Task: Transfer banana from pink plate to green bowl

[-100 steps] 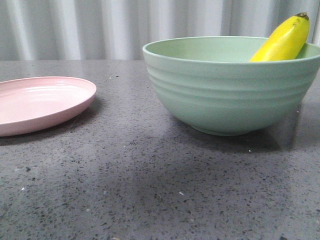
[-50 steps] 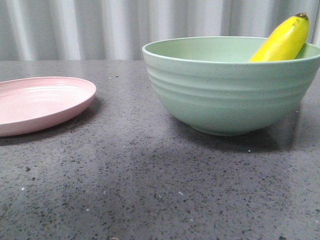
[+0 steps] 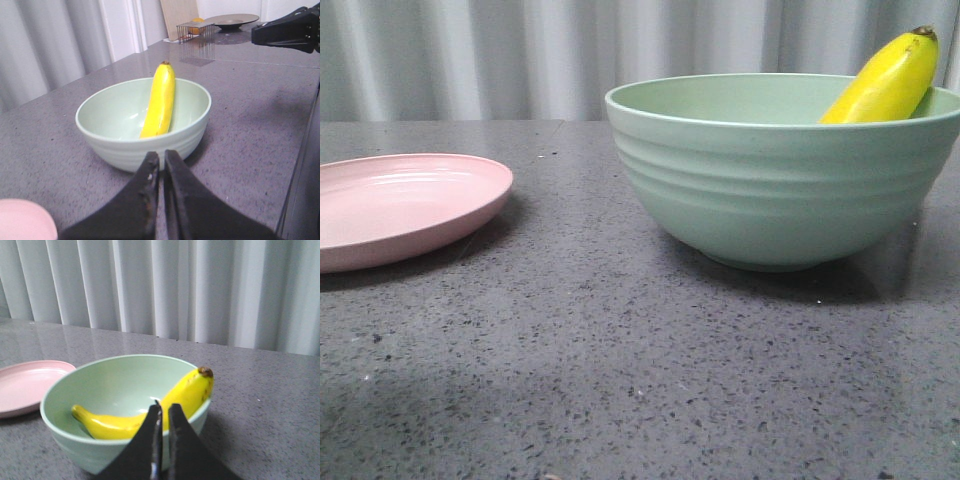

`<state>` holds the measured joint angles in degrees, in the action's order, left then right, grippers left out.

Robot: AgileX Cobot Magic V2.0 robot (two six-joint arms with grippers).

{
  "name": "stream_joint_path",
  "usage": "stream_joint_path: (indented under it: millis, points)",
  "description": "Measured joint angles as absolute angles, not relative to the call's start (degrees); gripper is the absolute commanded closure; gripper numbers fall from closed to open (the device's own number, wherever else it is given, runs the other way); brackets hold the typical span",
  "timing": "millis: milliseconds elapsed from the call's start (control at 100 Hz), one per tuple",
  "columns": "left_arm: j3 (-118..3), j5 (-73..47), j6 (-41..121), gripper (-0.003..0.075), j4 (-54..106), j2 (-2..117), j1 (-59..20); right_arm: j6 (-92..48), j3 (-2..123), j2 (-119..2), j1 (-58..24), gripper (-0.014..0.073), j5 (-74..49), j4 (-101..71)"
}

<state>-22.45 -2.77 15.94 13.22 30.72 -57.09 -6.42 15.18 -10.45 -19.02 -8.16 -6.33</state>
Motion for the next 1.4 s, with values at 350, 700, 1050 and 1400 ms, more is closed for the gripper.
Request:
stream_joint_path:
  millis: [350, 700, 1050, 1400]
  points:
    - [-11.19, 0.68, 15.8, 0.0741, 13.35, 22.69, -57.09, -6.42, 10.55, -5.86, -19.02, 0.0657, -7.5, -4.64]
    - [-8.68, 0.68, 15.8, 0.0741, 13.35, 22.69, -57.09, -6.42, 10.09, -5.76, -19.02, 0.0657, -7.22, -4.55]
    - [-4.03, 13.53, 15.8, 0.0741, 13.1, 22.6, -54.47, -6.42, 10.09, -5.74, -19.02, 0.0657, -7.18, -4.55]
    - [-0.4, 23.77, 15.8, 0.0741, 7.18, 15.07, -34.39, -6.42, 10.09, -5.64, -19.02, 0.0657, -7.18, -4.44]
